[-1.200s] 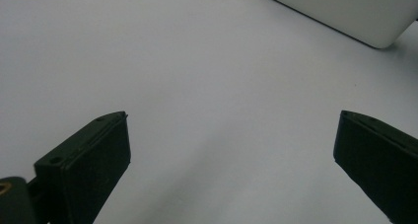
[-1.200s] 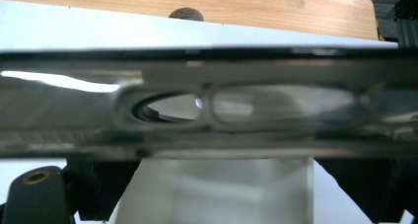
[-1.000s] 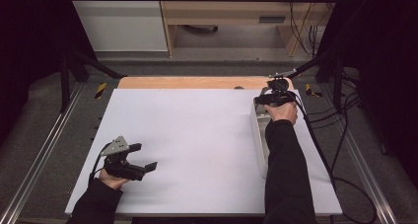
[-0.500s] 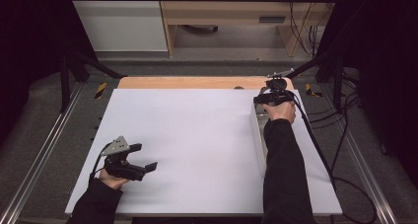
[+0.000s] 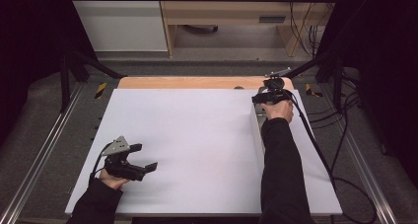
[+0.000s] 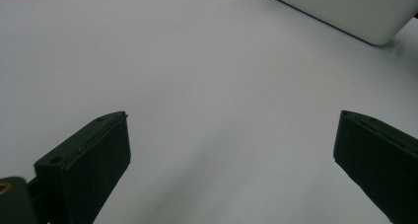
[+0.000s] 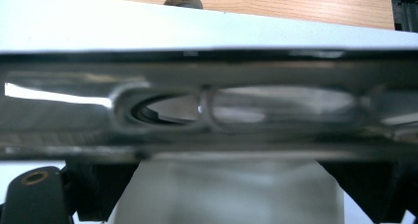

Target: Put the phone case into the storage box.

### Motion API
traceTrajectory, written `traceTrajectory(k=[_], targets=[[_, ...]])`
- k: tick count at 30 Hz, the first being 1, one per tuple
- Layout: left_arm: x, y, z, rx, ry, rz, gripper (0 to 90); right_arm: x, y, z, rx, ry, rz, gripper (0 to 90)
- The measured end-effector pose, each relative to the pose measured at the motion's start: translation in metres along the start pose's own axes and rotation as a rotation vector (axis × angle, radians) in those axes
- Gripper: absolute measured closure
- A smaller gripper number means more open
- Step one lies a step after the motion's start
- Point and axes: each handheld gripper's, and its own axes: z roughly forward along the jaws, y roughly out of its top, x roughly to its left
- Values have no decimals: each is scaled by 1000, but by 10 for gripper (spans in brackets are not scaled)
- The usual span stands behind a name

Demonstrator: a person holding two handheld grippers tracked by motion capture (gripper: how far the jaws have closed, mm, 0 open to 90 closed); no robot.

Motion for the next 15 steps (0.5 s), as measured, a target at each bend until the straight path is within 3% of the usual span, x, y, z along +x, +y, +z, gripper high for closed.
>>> traceTrajectory(k=[5,9,15], targets=[[0,0,0,0,-1,0,3,-1,1,1,-2,7,-2,104],[0,0,0,1,-2,0,3,-1,2,0,-6,15,6,38],[0,0,0,2,-3,0,3,-3,2,-3,-36,-11,-11,4]])
